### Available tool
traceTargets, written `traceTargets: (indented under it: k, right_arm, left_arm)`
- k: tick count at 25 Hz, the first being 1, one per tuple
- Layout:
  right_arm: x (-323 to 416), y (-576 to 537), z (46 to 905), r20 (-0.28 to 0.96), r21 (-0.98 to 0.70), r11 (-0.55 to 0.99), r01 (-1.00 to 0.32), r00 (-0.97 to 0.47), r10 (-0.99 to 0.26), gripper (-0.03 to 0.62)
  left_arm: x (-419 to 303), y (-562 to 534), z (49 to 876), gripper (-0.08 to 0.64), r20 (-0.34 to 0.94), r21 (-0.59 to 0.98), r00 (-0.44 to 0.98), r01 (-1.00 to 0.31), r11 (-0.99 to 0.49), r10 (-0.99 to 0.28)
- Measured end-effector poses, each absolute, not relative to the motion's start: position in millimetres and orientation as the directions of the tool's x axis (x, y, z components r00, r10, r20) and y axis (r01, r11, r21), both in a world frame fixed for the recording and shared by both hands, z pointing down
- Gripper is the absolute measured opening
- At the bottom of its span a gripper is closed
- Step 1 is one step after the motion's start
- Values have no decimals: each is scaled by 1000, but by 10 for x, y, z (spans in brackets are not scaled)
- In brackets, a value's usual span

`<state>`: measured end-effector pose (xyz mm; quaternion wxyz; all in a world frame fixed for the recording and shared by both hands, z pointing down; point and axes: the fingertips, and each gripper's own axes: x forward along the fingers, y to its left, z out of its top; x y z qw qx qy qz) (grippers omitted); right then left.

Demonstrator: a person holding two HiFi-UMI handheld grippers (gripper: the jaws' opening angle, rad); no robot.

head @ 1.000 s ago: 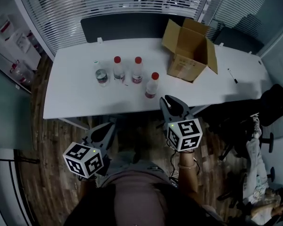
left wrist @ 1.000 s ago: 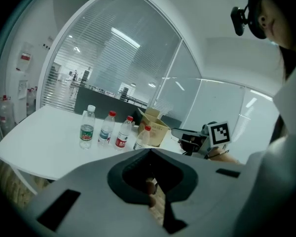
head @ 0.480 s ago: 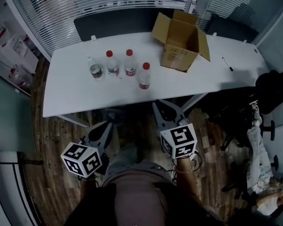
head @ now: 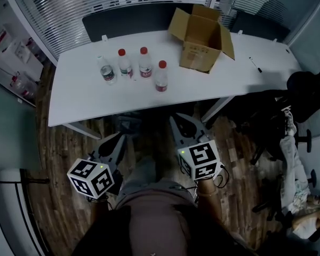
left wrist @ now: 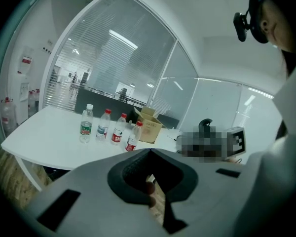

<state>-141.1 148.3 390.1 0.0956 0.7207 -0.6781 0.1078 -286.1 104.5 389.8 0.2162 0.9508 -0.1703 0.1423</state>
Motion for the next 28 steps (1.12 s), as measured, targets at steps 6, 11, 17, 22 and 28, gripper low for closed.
traceTargets:
  k: [6,11,17,22,28]
  right_arm:
    - [-1573,1698,3914,291,1,-58,-998,56,-955,31]
    - [-1716,1875,3964,314,-10,-51,-999,45,-948,30]
    - [-1825,2031,3942,302,6,-52,-999,51,-952,28]
    - [-1879,2109,3925,291,16,-50,-999,53,-955,28]
    - [-1969,2174,3950,311,17,-48,-999,51,-949,28]
  left_arm:
    - [-2993,1253,3913,9,345,359,901,-384,-851,-262]
    - [-3101,1423,3921,9,342,355,903,-380,-854,-260]
    - [-3208,1596,3915,9,334,349,906,-374,-859,-259]
    - [-3265,1684,3928,9,331,346,908,-371,-862,-258]
    - [-3333,1740,3925,9,331,345,909,-367,-864,-254]
